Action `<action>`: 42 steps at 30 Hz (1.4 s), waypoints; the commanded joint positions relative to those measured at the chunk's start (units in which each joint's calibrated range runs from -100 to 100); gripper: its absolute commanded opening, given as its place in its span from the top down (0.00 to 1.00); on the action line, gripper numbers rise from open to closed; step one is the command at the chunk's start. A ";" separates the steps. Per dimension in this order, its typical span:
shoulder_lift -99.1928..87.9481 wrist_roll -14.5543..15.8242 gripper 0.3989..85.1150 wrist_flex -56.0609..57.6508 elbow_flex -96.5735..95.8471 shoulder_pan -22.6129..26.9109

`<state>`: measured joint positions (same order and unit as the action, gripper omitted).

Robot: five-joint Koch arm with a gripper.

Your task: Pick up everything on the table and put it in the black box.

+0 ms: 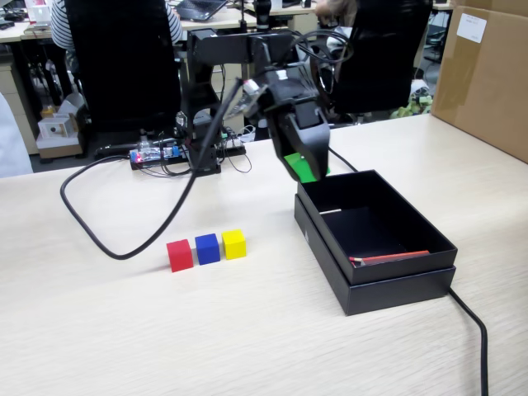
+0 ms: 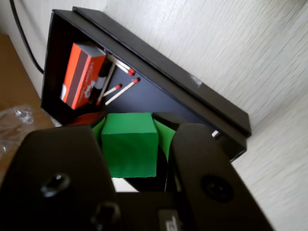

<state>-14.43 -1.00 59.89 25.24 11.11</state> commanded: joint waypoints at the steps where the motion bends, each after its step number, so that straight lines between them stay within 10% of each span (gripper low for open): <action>1: 3.82 0.73 0.98 0.02 8.12 1.47; 17: 33.31 1.51 0.98 0.02 20.36 2.20; 25: 36.41 1.56 0.66 1.66 19.64 1.95; 28: 31.47 1.95 0.51 1.66 17.64 1.66; 42: -6.16 0.29 0.51 1.58 8.67 -1.90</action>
<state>-9.90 1.15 61.44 34.09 11.06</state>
